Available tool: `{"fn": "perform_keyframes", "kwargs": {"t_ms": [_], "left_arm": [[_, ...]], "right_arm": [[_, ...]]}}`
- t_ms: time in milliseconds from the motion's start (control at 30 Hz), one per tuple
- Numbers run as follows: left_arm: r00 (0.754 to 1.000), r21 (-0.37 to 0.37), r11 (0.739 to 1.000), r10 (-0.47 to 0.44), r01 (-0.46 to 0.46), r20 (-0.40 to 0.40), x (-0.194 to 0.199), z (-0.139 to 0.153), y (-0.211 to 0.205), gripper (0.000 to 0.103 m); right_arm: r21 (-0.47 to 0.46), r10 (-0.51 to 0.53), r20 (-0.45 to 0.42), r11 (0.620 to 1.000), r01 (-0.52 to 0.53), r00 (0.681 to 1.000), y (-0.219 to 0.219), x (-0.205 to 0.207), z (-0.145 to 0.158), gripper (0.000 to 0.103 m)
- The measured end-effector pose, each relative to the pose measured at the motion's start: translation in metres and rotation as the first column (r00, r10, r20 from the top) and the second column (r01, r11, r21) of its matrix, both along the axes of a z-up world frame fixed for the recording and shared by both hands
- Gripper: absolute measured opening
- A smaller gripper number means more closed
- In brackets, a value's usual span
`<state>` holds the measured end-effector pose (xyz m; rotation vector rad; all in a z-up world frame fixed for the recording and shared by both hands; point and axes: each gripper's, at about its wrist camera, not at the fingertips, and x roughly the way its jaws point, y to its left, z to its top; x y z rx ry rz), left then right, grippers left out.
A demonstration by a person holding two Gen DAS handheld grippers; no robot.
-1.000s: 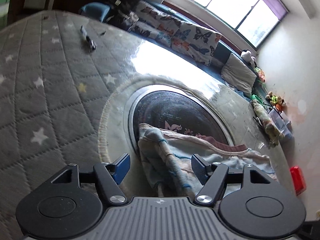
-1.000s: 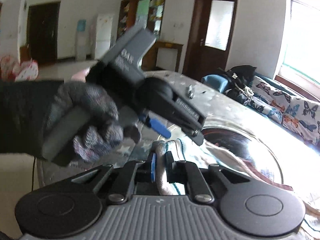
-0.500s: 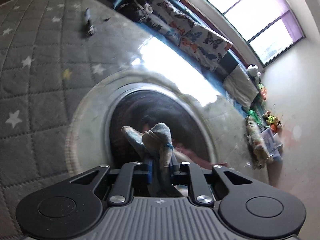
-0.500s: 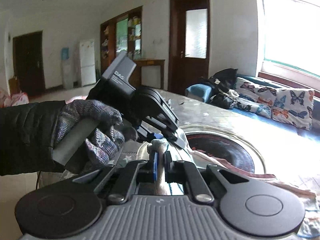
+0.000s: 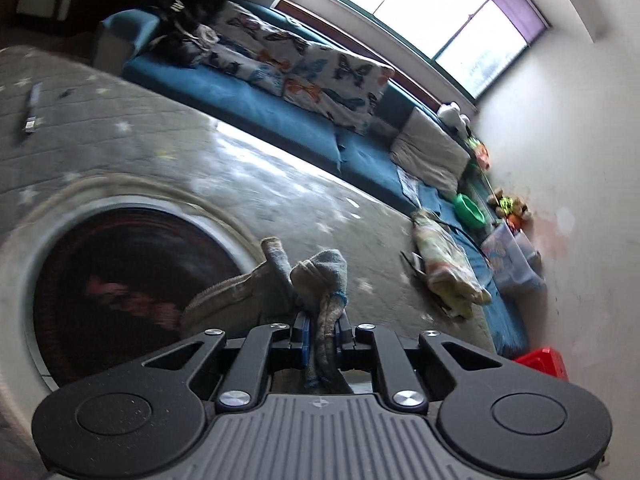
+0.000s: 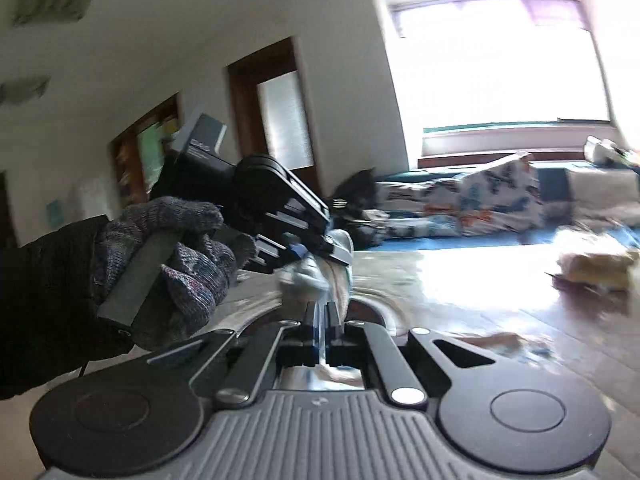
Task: Fold clothes
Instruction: 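Grasp a towel corner with the left gripper and lift it, then carry the held corner with the left gripper across the towel and release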
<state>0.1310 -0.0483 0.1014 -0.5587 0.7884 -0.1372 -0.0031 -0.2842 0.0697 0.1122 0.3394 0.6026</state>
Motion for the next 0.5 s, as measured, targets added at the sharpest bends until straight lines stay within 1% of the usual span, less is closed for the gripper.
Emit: {"fn": "perform_keyframes", "kwargs": {"t_ms": [133, 233, 267, 300, 367, 433, 500], "left_arm": [[0.998, 0.033, 0.998, -0.058, 0.059, -0.015, 0.015, -0.005, -0.048, 0.011], [0.993, 0.041, 0.993, -0.109, 0.11, -0.035, 0.023, -0.011, -0.077, 0.011], [0.991, 0.047, 0.991, -0.125, 0.127, -0.039, 0.024, -0.013, -0.085, 0.011], [0.989, 0.053, 0.988, -0.141, 0.143, -0.048, 0.026, -0.015, -0.092, 0.011], [0.984, 0.067, 0.983, -0.166, 0.17, -0.057, 0.028, -0.016, -0.104, 0.011], [0.979, 0.069, 0.978, -0.191, 0.196, -0.067, 0.029, -0.017, -0.113, 0.011], [0.973, 0.075, 0.972, -0.216, 0.222, -0.075, 0.03, -0.019, -0.122, 0.011]], "right_arm": [[0.043, -0.087, -0.059, 0.995, 0.09, 0.994, -0.038, 0.006, -0.014, 0.002], [0.057, -0.125, -0.084, 0.99, 0.13, 0.989, -0.058, 0.011, -0.025, 0.002], [0.07, -0.127, -0.099, 0.988, 0.135, 0.987, -0.067, 0.01, -0.029, 0.004], [0.085, -0.132, -0.113, 0.986, 0.142, 0.985, -0.082, -0.001, -0.034, 0.005], [0.084, -0.173, -0.128, 0.979, 0.185, 0.976, -0.092, 0.0, -0.041, 0.011], [0.081, -0.212, -0.148, 0.971, 0.225, 0.966, -0.097, 0.004, -0.046, 0.013], [0.079, -0.245, -0.191, 0.961, 0.264, 0.951, -0.106, 0.012, -0.056, 0.013]]}}
